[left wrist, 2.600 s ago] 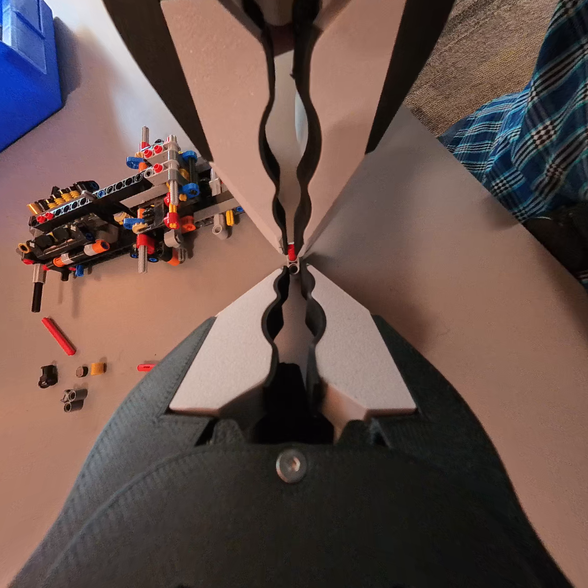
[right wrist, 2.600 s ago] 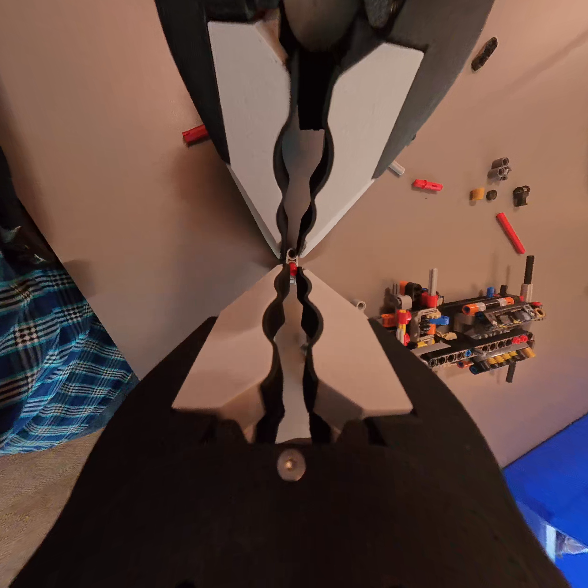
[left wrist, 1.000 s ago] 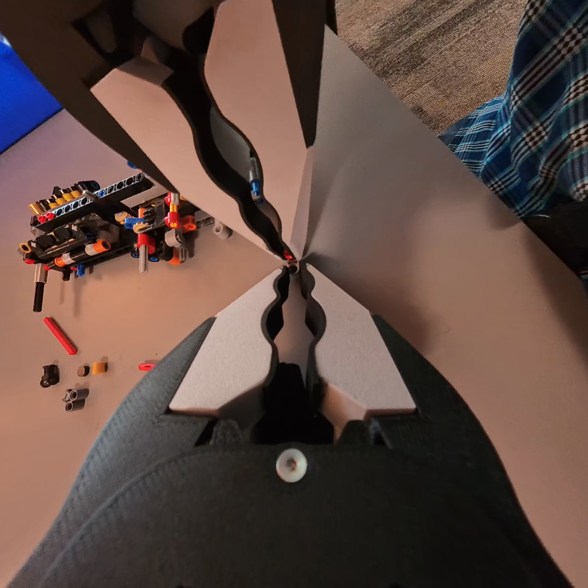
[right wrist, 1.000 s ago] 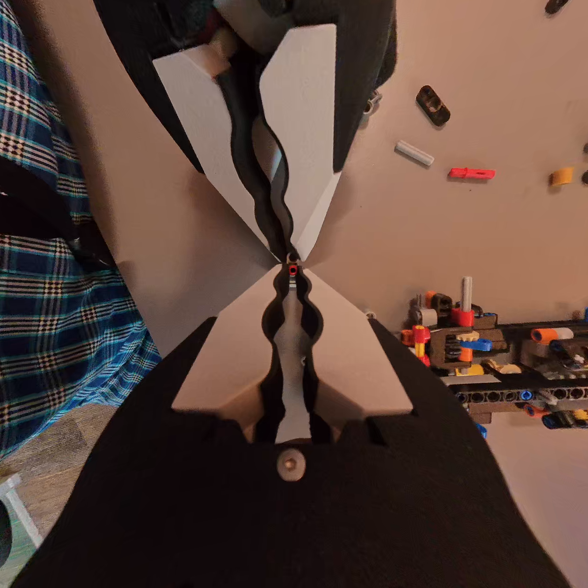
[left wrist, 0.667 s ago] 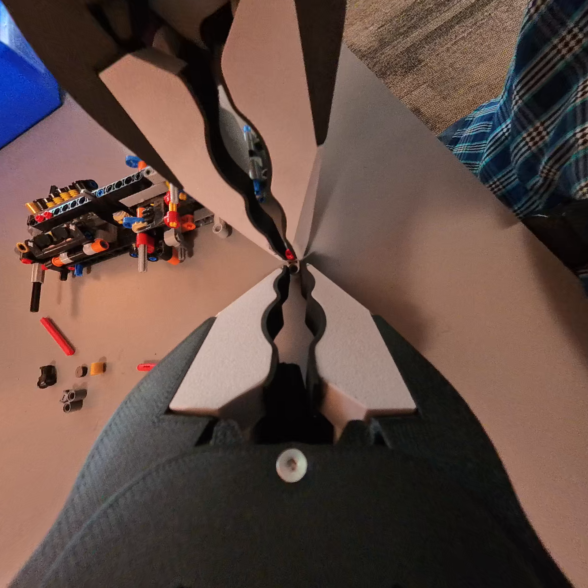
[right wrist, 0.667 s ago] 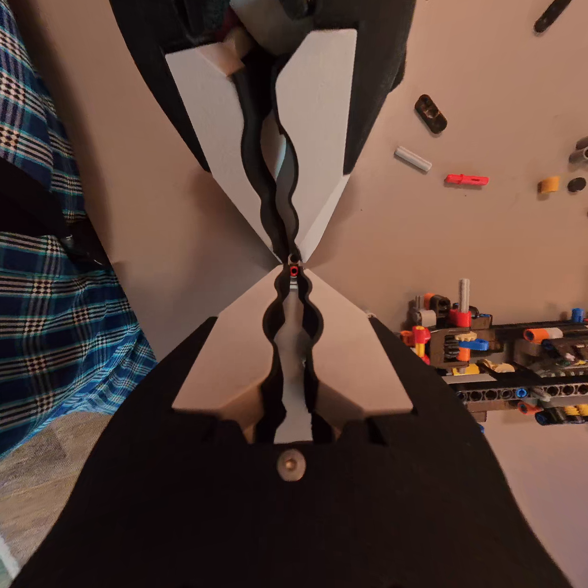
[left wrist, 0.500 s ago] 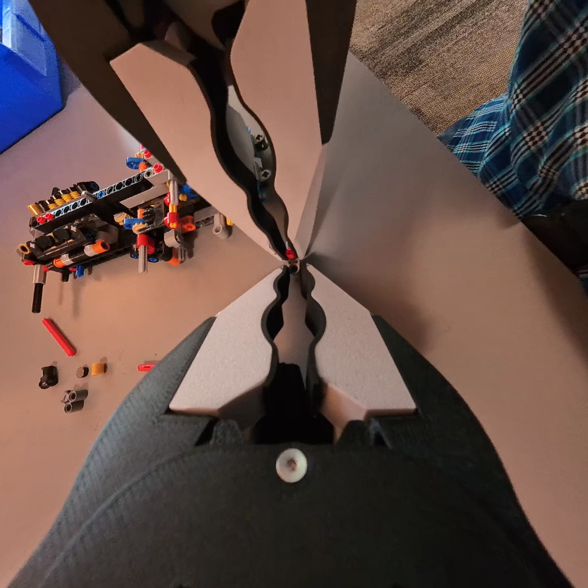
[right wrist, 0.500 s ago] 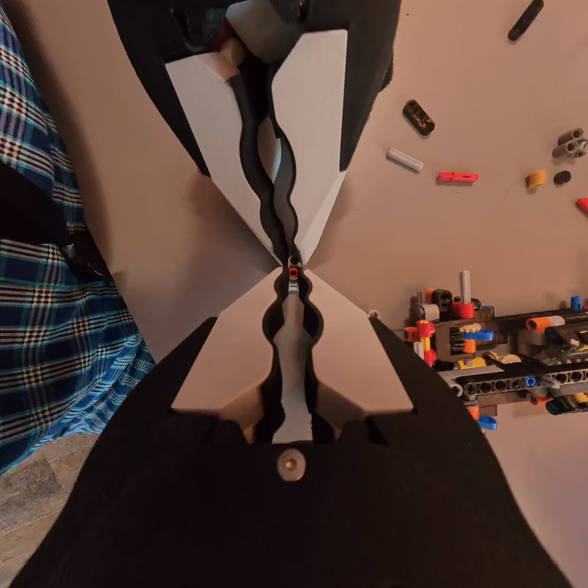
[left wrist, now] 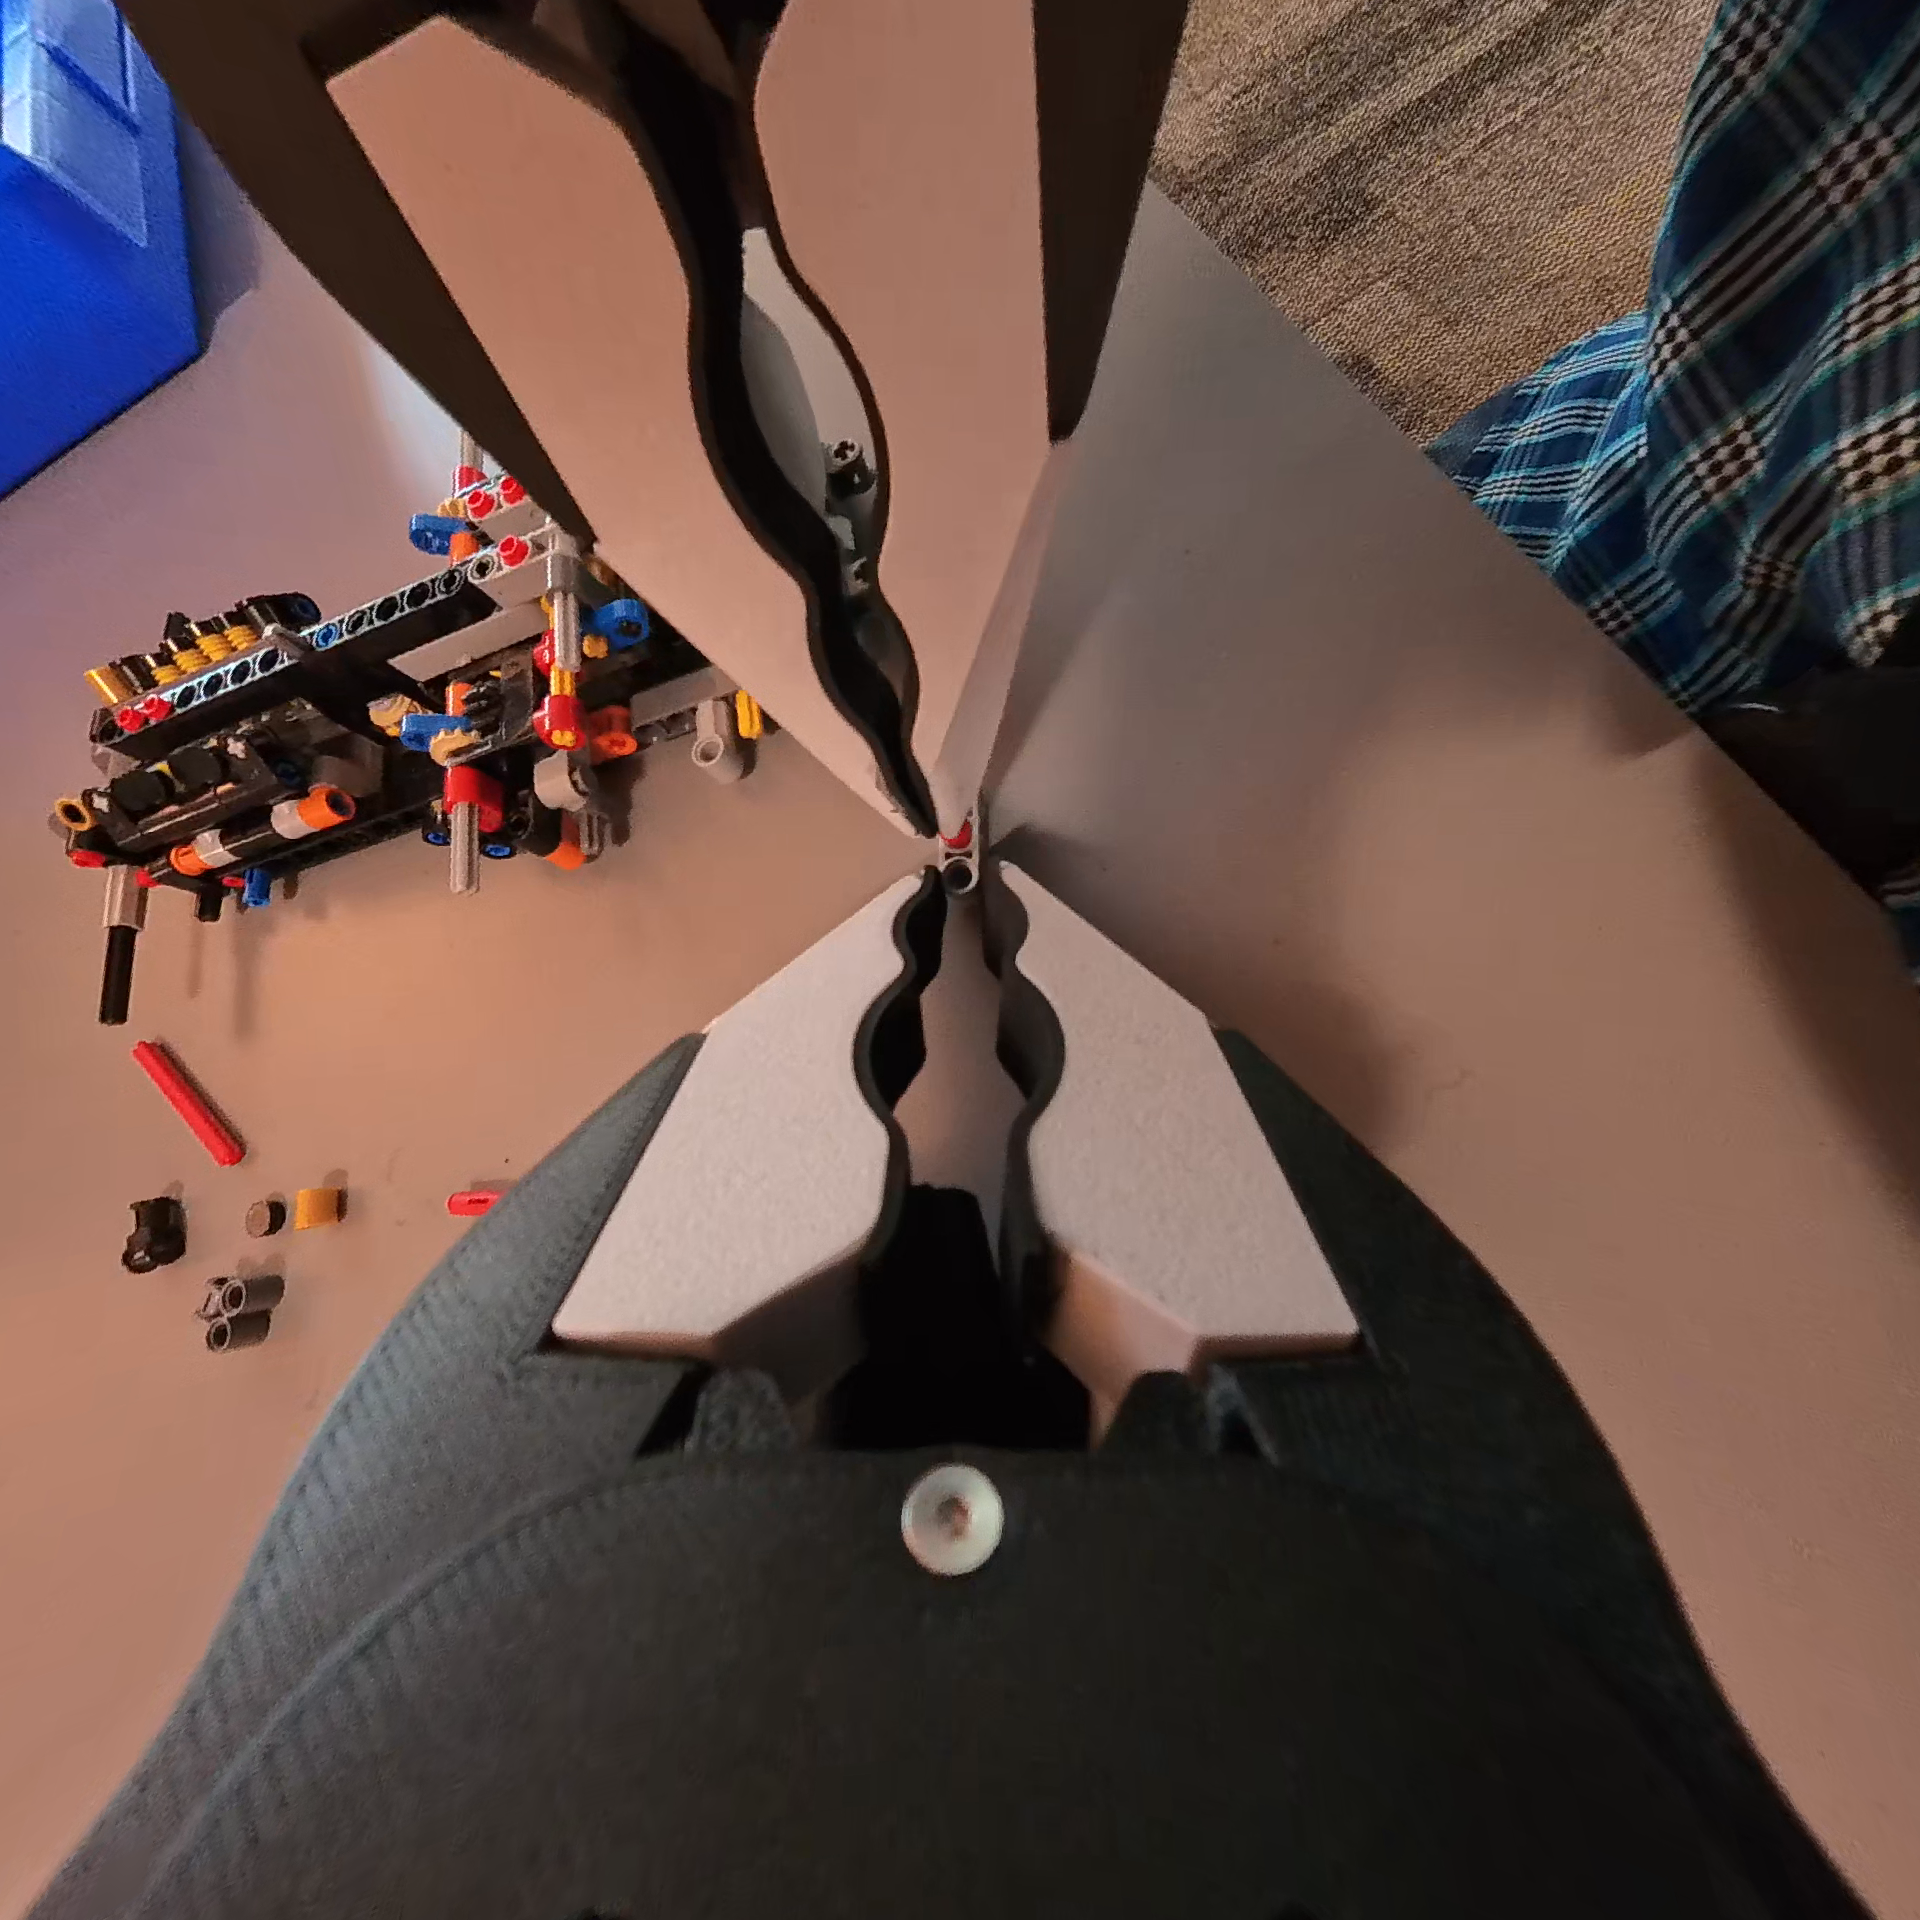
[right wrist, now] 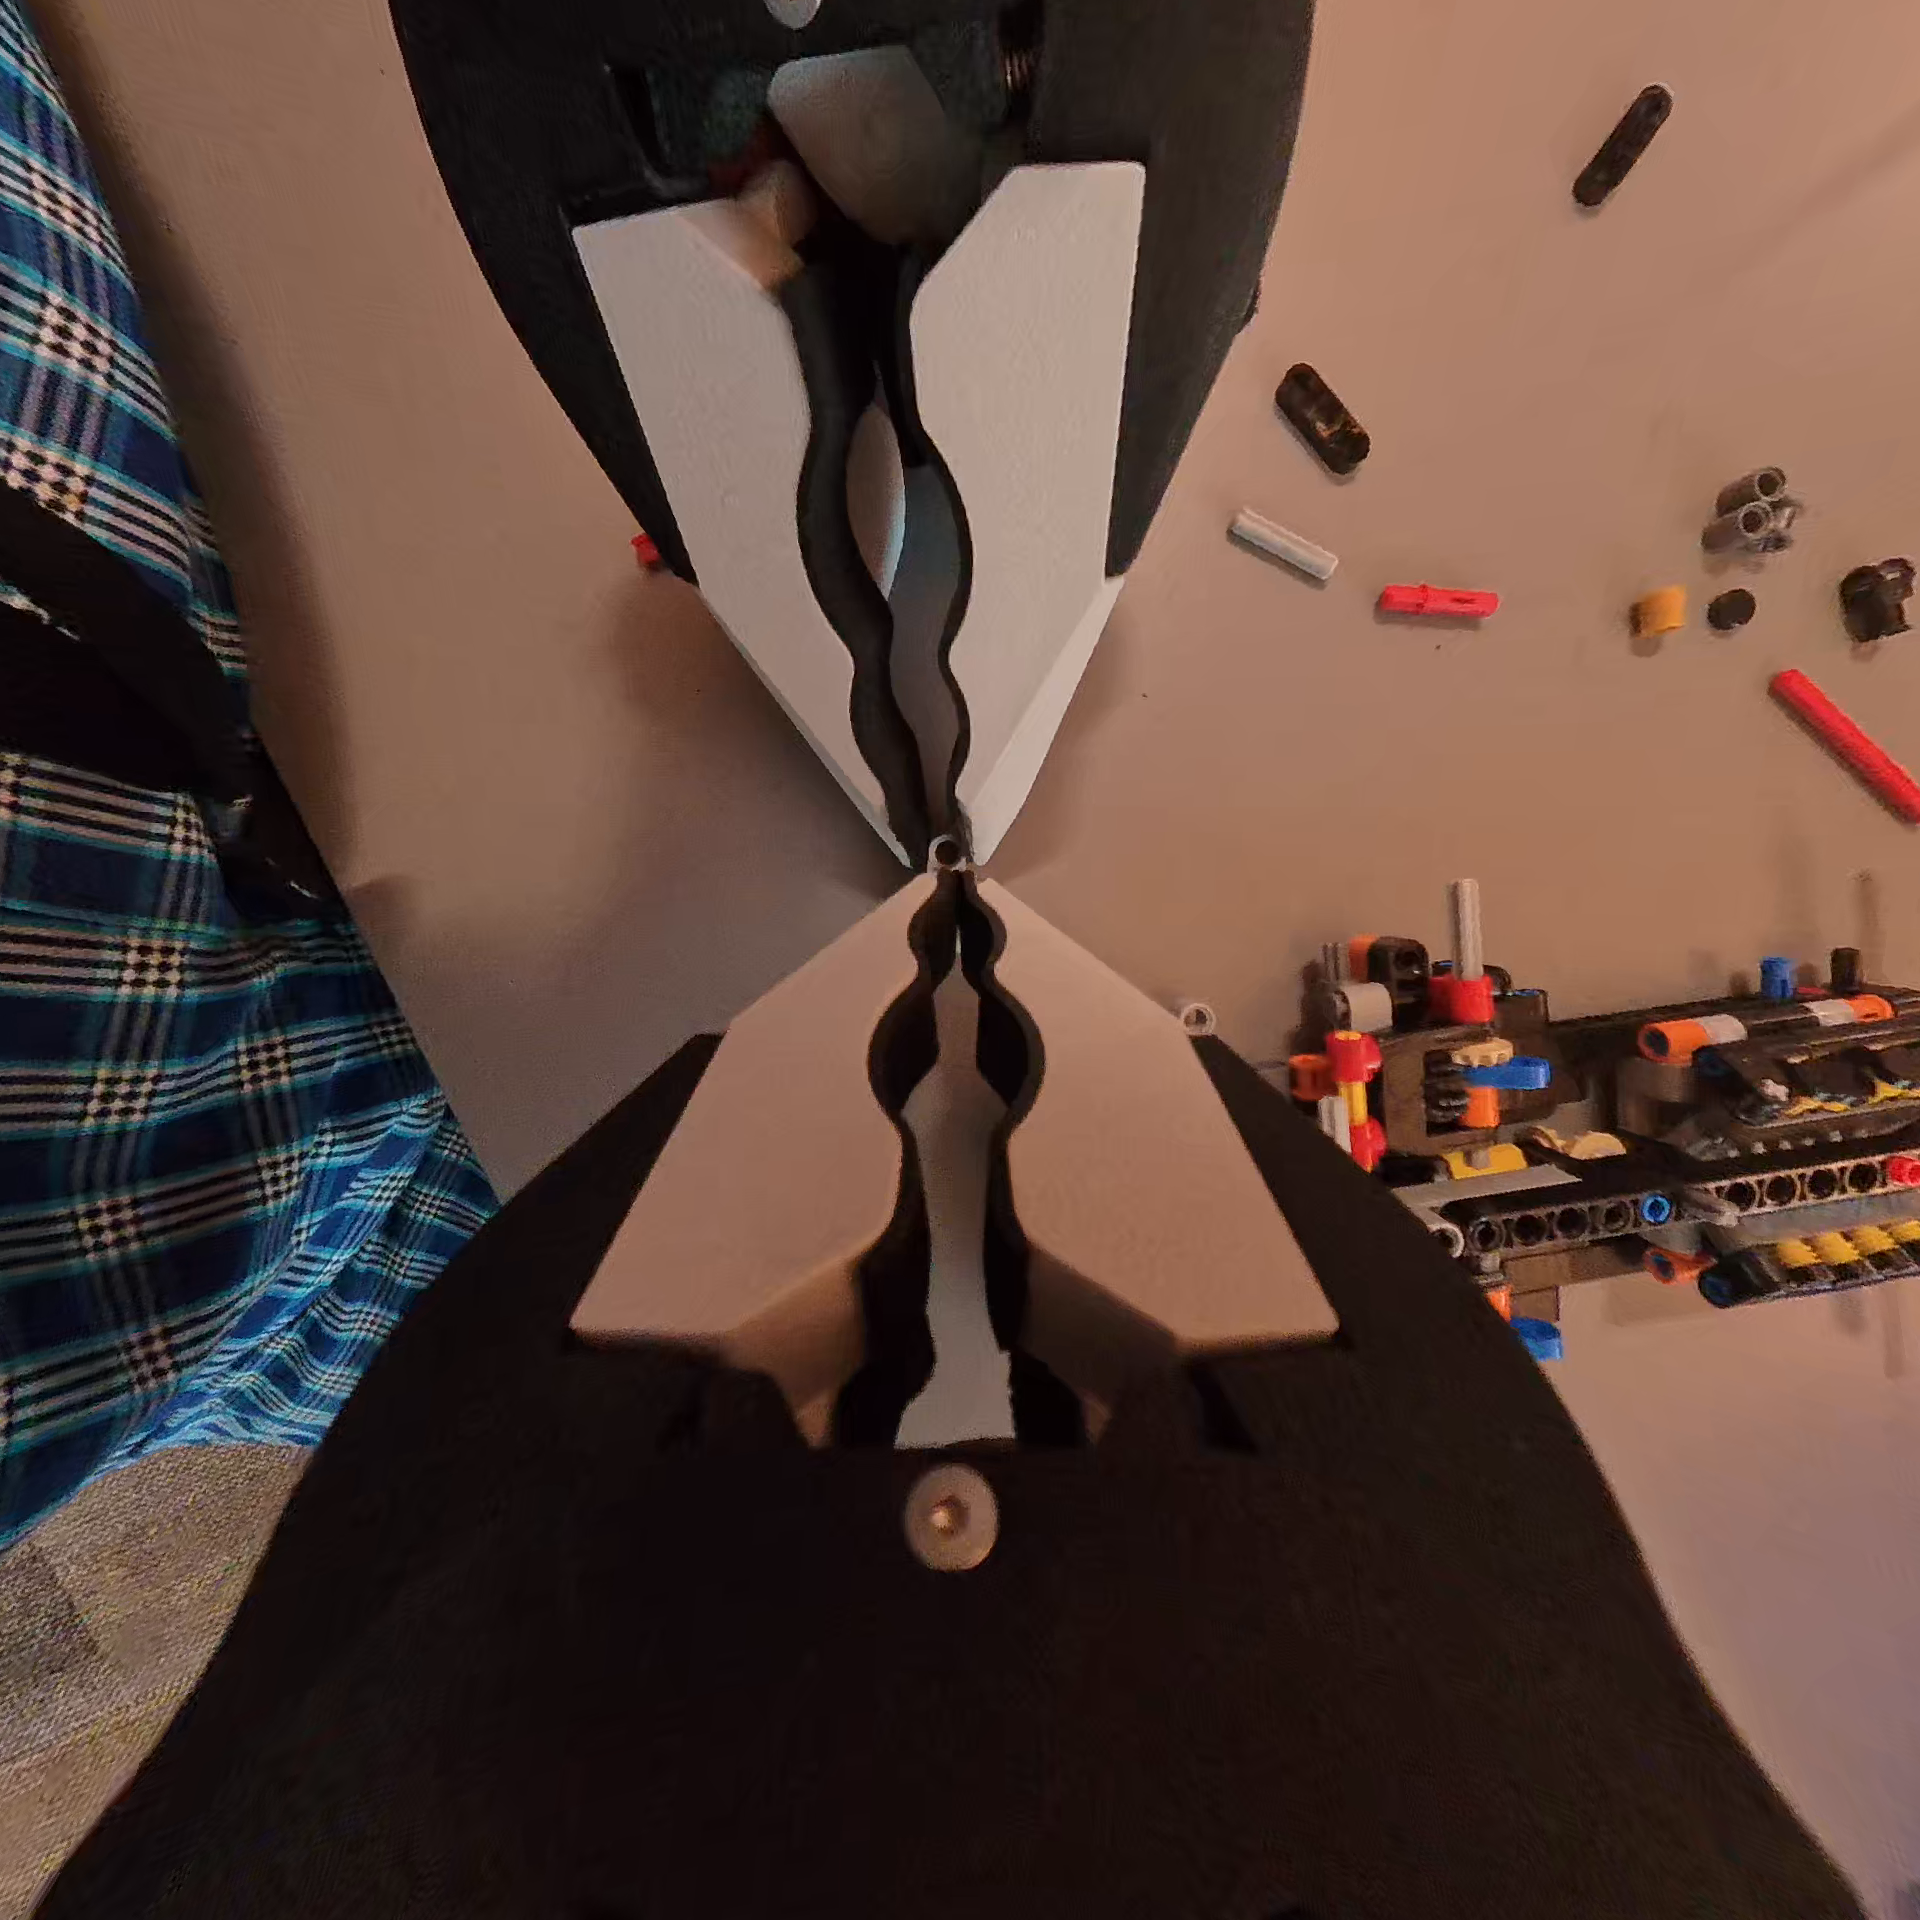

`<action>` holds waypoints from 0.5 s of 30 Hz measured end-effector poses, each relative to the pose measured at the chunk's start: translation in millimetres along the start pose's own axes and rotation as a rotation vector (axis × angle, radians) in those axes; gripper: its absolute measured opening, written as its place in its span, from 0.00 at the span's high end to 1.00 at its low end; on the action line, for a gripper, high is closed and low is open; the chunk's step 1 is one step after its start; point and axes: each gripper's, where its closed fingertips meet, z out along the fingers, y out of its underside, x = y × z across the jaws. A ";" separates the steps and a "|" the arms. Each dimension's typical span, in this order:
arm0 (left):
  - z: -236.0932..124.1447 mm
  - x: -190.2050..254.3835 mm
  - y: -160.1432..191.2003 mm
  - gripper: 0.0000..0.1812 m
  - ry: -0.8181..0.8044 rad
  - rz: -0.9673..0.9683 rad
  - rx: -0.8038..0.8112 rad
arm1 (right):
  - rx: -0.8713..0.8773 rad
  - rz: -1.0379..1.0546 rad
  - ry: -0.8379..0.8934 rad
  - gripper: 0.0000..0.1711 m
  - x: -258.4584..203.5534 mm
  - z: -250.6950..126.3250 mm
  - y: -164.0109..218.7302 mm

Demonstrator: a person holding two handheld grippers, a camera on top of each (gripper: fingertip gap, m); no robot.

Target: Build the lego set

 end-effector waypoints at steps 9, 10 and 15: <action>0.4 -1.1 0.6 0.97 0.002 0.003 -0.001 | -0.002 -0.048 0.040 1.00 -0.2 4.0 3.1; 0.5 -1.2 0.6 0.97 0.001 0.004 -0.001 | -0.005 -0.042 0.041 1.00 -0.3 3.9 3.5; 1.3 -2.7 0.1 0.97 0.000 -0.001 0.001 | 0.011 -0.003 0.017 1.00 1.1 2.3 3.0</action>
